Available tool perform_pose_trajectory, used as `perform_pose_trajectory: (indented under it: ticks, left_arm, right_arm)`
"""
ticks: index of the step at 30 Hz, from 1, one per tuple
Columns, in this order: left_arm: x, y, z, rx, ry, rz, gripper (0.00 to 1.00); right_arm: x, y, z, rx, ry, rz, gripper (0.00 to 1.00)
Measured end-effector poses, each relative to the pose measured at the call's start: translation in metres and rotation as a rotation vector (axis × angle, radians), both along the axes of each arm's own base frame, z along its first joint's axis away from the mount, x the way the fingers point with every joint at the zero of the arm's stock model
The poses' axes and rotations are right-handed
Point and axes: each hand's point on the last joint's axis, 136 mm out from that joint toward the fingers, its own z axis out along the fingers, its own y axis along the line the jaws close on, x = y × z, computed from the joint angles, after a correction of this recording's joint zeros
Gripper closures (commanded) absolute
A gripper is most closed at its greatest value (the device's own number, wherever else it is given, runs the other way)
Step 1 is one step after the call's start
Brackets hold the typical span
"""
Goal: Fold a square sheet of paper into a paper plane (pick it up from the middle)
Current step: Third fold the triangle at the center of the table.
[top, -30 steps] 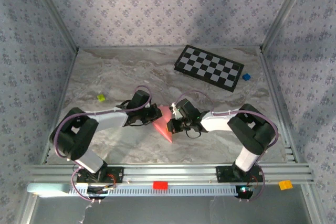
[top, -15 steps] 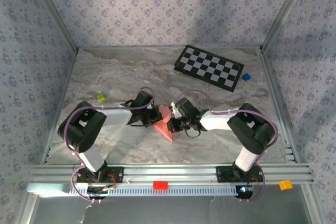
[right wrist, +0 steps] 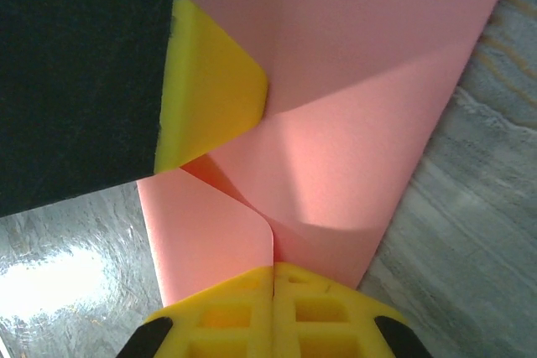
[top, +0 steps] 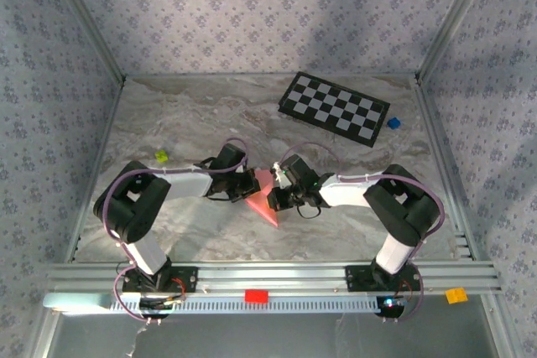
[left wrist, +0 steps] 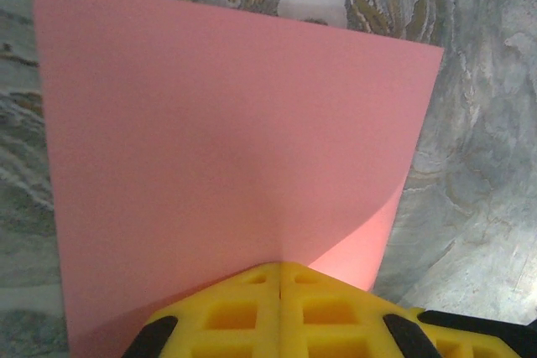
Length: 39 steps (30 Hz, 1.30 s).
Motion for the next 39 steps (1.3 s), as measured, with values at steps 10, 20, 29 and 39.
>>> perform_pose_trajectory:
  ticks: [10,20,29,39]
  left_arm:
    - [-0.002,0.002,-0.001,0.018,0.010,-0.014,0.97]
    - [-0.002,0.002,-0.001,0.019,0.008,-0.017,0.97]
    - [-0.002,0.002,0.001,0.031,0.007,-0.031,0.95]
    - [0.027,-0.013,0.035,0.005,-0.088,-0.070,0.92]
  right_arm:
    - [0.002,-0.001,0.000,0.002,-0.001,0.000,1.00]
    - [-0.001,0.001,0.001,0.012,0.002,0.019,1.00]
    - [-0.001,0.000,0.001,0.009,-0.001,0.023,1.00]
    - [0.001,0.001,0.002,0.014,-0.006,0.021,1.00]
